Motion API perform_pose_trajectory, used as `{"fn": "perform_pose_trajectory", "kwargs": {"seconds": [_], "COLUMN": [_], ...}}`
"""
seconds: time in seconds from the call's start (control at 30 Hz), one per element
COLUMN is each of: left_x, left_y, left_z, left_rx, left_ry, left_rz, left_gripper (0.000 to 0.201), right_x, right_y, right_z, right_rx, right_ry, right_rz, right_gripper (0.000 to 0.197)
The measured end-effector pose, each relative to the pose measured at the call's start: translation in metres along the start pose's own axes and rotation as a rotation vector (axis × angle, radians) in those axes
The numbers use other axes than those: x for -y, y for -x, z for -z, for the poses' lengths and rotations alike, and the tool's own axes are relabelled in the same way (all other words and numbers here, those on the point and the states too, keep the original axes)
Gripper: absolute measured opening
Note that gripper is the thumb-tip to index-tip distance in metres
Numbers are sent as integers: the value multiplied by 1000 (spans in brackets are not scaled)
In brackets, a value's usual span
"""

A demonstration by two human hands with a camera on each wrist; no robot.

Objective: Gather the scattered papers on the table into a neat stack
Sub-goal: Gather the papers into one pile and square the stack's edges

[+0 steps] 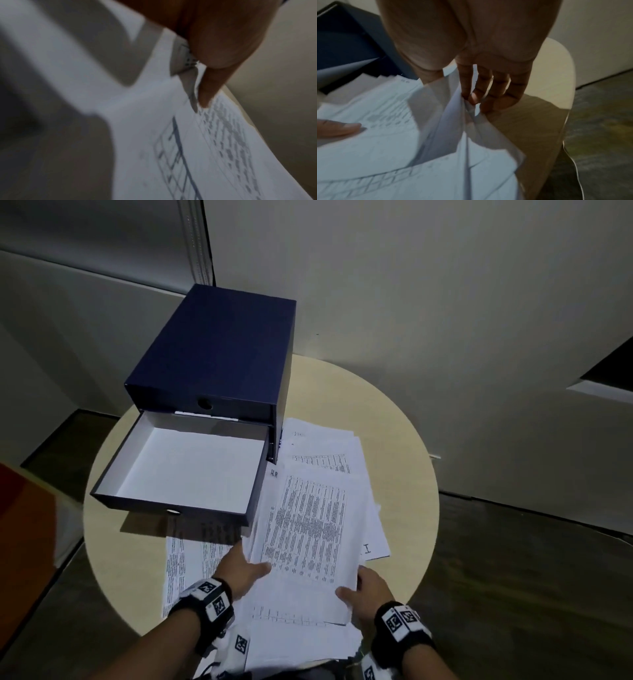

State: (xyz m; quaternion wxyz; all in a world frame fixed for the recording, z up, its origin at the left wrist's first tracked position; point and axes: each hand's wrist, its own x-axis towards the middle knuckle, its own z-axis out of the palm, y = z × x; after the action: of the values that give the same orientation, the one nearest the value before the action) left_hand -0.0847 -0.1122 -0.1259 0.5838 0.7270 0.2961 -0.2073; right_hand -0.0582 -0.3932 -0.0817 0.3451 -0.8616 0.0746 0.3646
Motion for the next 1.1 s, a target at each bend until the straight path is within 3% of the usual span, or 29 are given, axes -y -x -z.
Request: {"fn": "perform_pose_trajectory", "kwargs": {"seconds": [0.1,0.17,0.3,0.4,0.47,0.57,0.7,0.73,0.8,0.87,0.9,0.97,1.1], "left_x": [-6,-10,-34,-67,-98,-130,-136,-138,-145,-153,-151,-142,-136], "left_y": [3,5,22,40,50,51,44,47,58,62,58,49,42], "left_z": [-3,-4,-10,-20,-25,-25,-25,-28,-33,-37,-38,-41,-53], "left_rx": [11,55,185,224,177,168,140,143,180,192,199,162,94], "left_ry": [-2,67,240,297,271,205,288,298,209,114,112,125,180], "left_rz": [-93,-107,-149,-214,-303,-437,-409,-406,-468,-557,-551,-565,-524], "left_gripper": [49,50,54,43,30,27,78,74,30,65,71,62,47], "right_x": [-3,-5,-15,-3,16,30,22,18,16,15,14,13,10], "right_y": [0,3,12,30,48,56,45,42,37,30,26,22,17], "right_z": [4,12,31,54,77,106,112,110,103,95,90,82,79], "right_rx": [-2,-53,-206,-199,-267,-432,-387,-376,-359,-360,-362,-350,-426], "right_ry": [-16,-126,-557,-774,-809,-806,-748,-741,-740,-765,-771,-773,-789], "right_rz": [19,16,-22,69,176,222,84,69,42,41,29,7,3], "right_gripper": [28,29,55,33,9,6,24,21,17,15,27,41,45]}}
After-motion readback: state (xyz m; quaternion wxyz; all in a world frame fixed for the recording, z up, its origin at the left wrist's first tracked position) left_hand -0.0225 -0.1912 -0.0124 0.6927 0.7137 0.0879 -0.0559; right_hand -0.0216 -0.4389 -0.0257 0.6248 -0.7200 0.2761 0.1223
